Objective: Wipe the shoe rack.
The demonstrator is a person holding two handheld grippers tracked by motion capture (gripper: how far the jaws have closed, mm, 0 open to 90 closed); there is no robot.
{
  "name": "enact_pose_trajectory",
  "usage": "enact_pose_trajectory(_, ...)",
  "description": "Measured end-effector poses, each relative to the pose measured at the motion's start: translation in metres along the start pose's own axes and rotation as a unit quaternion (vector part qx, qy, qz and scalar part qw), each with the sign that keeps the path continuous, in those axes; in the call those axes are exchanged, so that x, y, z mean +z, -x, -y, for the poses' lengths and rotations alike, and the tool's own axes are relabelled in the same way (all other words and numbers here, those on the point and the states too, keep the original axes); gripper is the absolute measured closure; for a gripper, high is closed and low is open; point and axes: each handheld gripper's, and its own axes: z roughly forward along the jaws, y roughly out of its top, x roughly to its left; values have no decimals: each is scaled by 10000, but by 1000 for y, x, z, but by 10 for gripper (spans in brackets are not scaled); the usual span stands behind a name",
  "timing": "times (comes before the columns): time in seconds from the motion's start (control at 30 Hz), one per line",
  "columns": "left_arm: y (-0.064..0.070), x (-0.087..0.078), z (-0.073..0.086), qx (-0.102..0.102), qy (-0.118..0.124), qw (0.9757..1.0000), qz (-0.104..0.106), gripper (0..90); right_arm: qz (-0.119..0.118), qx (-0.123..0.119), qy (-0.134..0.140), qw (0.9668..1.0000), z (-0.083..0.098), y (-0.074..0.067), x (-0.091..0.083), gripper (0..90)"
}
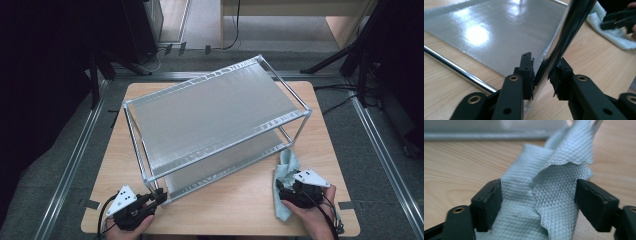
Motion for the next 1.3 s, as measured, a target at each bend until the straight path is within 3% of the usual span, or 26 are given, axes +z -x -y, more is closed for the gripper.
enact_pose_trajectory(0.13,1,-1,-2,1,198,9998,-28,688,-205,334,-70,9992,2,4,9,396)
enact_pose_trajectory(0.3,9,5,-2,170,185,9996,-101,768,-145,485,34,9987,0,2,11,764)
enact_pose_trajectory(0.37,12,6,-2,226,171,9995,-131,772,-167,507,-35,9986,-3,2,10,820)
enact_pose_trajectory(0.43,12,6,-2,202,172,9996,-107,772,-115,733,116,9972,-10,6,0,827)
enact_pose_trajectory(0.53,13,6,-2,277,167,9994,-96,774,8,771,515,9957,-27,13,-21,829)
enact_pose_trajectory(0.63,13,6,-2,270,155,9995,-105,776,114,869,1014,9910,-52,19,-46,829)
enact_pose_trajectory(0.73,13,7,-3,258,135,9996,-59,775,155,792,1428,9865,-83,20,-64,829)
enact_pose_trajectory(0.83,14,7,-3,251,133,9996,-51,775,237,689,1858,9799,-121,20,-76,829)
enact_pose_trajectory(0.9,14,7,-3,281,123,9995,-61,777,289,620,2032,9767,-142,21,-76,829)
enact_pose_trajectory(1.03,15,6,-2,308,130,9994,-69,780,408,447,2061,9767,-174,22,-57,828)
enact_pose_trajectory(1.13,15,6,-2,314,131,9994,-59,779,584,485,1960,9777,-183,25,-39,827)
enact_pose_trajectory(1.2,14,6,-2,313,130,9994,-55,780,538,508,1753,9817,-184,26,-26,827)
enact_pose_trajectory(1.3,15,6,-2,311,132,9994,-73,780,394,488,1709,9833,-181,22,-20,827)
